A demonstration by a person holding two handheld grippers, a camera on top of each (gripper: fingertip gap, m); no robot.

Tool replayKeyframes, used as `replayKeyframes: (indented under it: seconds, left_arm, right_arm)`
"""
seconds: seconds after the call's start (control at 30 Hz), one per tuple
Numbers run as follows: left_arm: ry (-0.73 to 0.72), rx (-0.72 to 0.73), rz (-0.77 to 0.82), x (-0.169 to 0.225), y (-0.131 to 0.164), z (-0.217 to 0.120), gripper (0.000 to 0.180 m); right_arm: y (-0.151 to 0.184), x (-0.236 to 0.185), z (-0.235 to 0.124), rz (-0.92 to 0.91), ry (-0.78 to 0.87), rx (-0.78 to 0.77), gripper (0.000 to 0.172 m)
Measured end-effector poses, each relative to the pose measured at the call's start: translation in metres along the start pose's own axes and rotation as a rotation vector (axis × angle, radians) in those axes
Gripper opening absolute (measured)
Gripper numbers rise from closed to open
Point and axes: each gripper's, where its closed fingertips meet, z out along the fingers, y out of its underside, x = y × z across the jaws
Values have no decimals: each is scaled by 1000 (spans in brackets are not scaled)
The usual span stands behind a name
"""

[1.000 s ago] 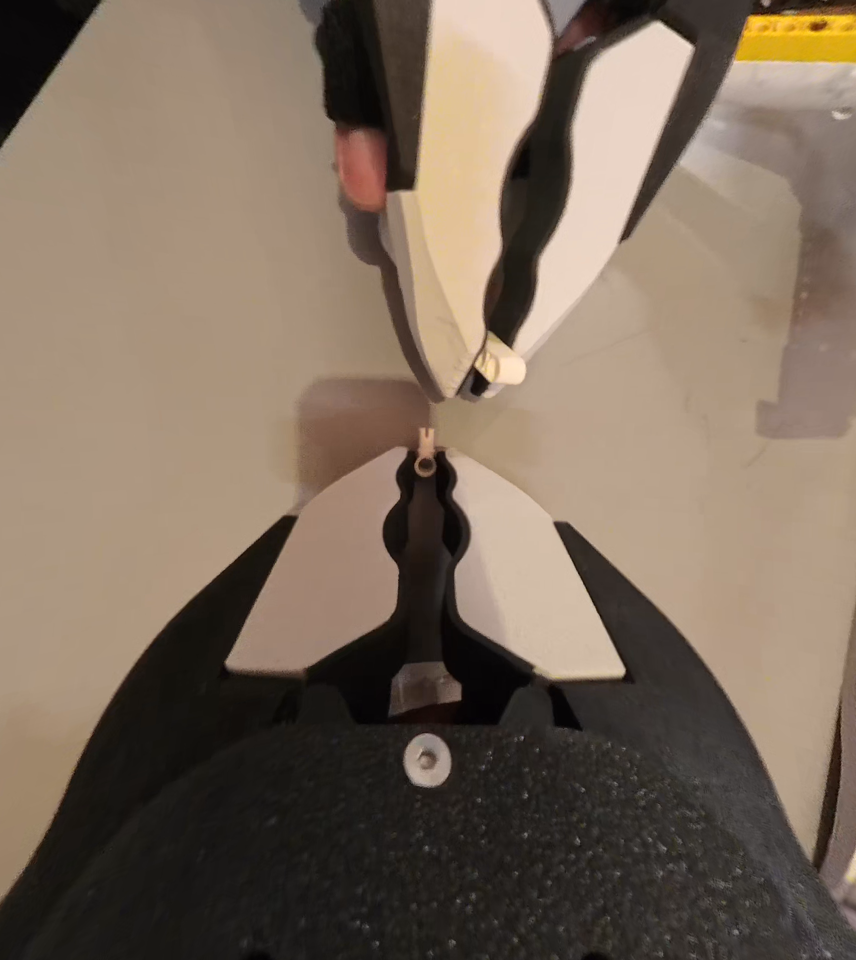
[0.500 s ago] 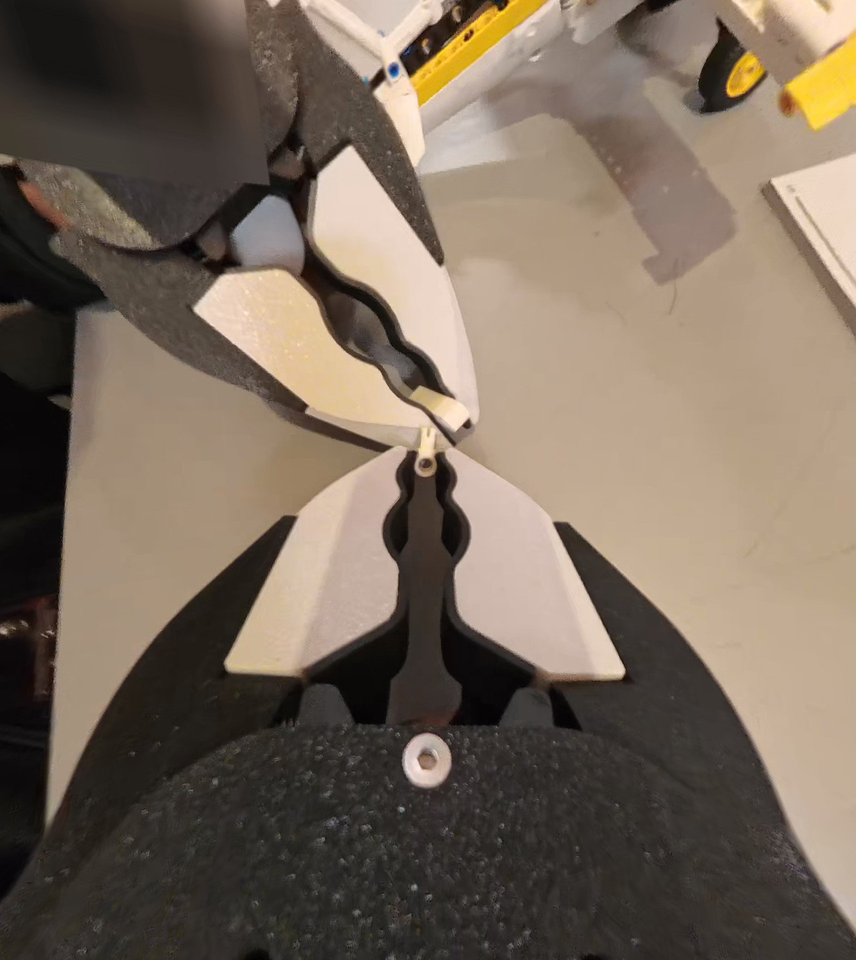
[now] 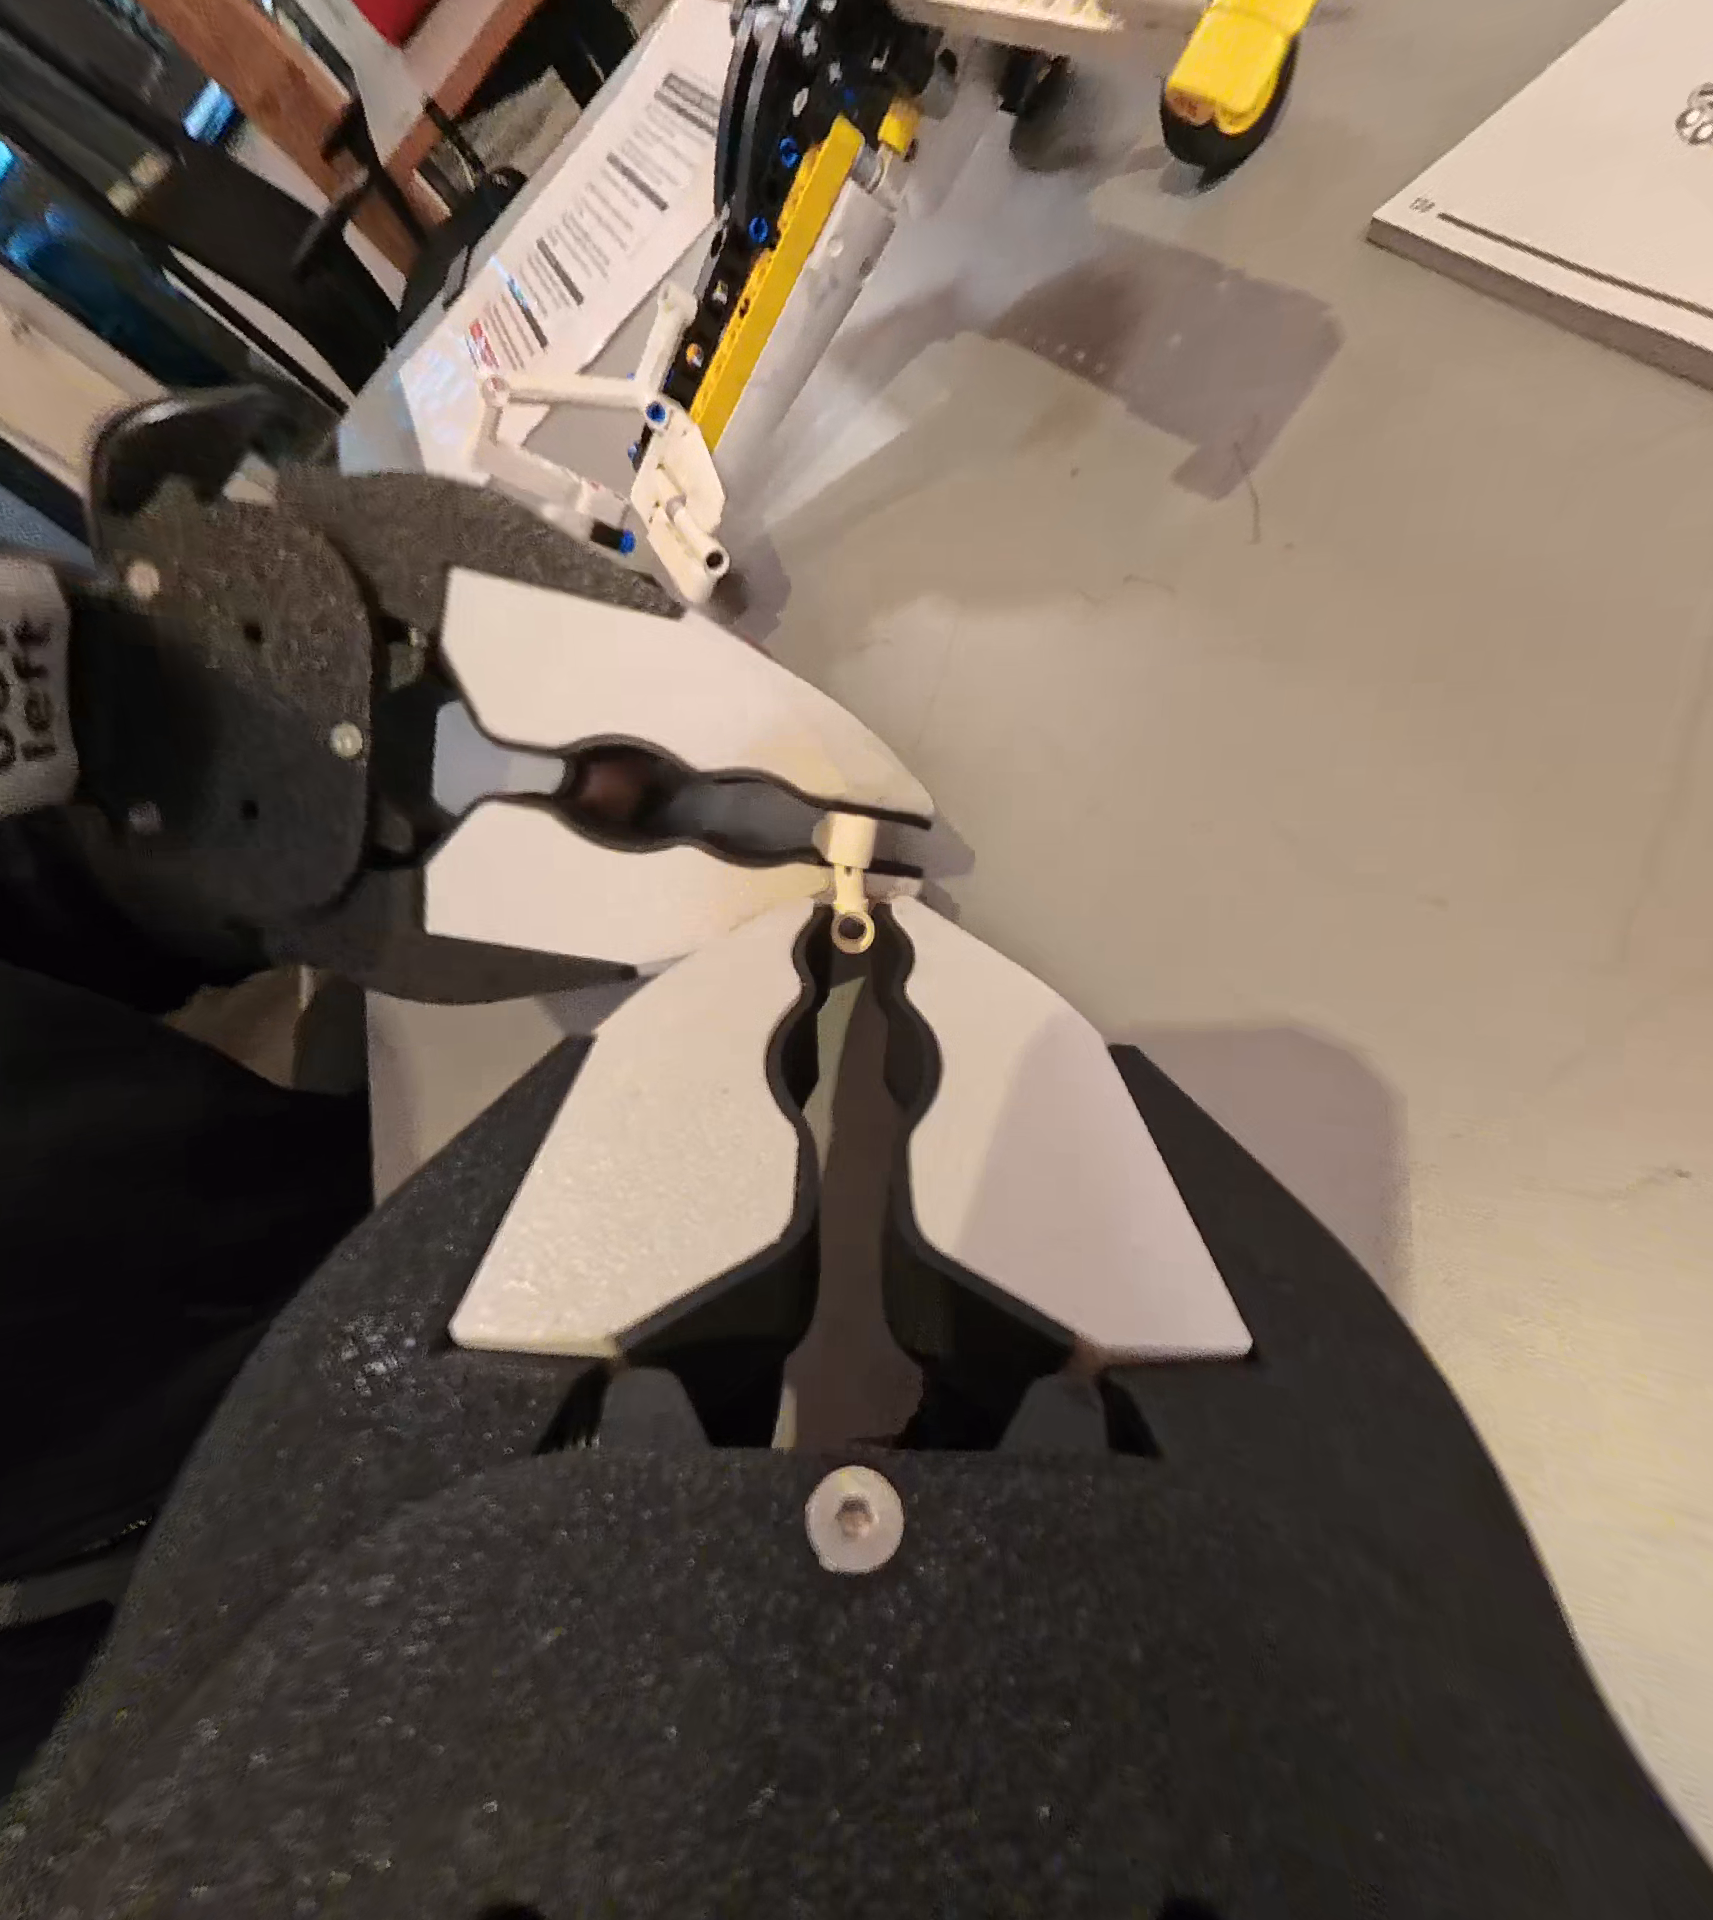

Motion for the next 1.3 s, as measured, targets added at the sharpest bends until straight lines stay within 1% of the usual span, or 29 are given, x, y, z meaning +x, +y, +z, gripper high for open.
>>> replayKeyframes:
  seconds: [0.03, 0.13, 0.2, 0.33, 0.43, 0.5, 0.63, 0.7, 0.87, 0.93, 1.0, 1.1, 1.3]
  left_arm:
    - [-26, 6, 24, -2, -1, 0, 8]
    - [-88, 15, 79, -6, -3, 0, 8]
    - [-116, 16, 83, -7, -3, 1, 8]
    - [-157, 29, 74, -11, -5, 1, 8]
    - [-215, 36, 123, -14, -8, 1, 8]
    - [-257, 42, 170, -15, -10, 0, 8]
    - [-290, 48, 218, -17, -10, 1, 8]
    - [-281, 56, 212, -15, -10, 2, 8]
    - [-259, 80, 200, -14, -13, 2, 9]
    - [-218, 107, 171, -13, -15, 2, 9]
    - [-175, 142, 141, -11, -18, 0, 9]
    - [-107, 192, 110, -8, -23, -3, 9]
    - [-79, 195, 121, -4, -24, -4, 9]
  right_arm:
    - [-1, 0, -1, 13, -3, 14, 7]
    - [-5, 0, -1, 19, 20, 62, 7]
    - [-7, 2, -1, -2, 61, 91, 6]
    - [-11, 6, -2, -121, 182, 131, 7]
    - [-13, 7, -5, -192, 262, 149, 6]
    - [-14, 6, -6, -163, 249, 165, 7]
    - [-13, 4, -5, 5, 118, 199, 7]
    - [-13, -2, -4, 75, 34, 210, 6]
    - [-14, -2, -6, 20, 46, 213, 6]
    - [-14, -3, -7, -27, 49, 203, 6]
    - [-14, -4, -10, -124, 82, 186, 6]
    - [-15, -9, -13, -230, 84, 154, 7]
    - [-10, -8, -15, -369, 127, 98, 7]
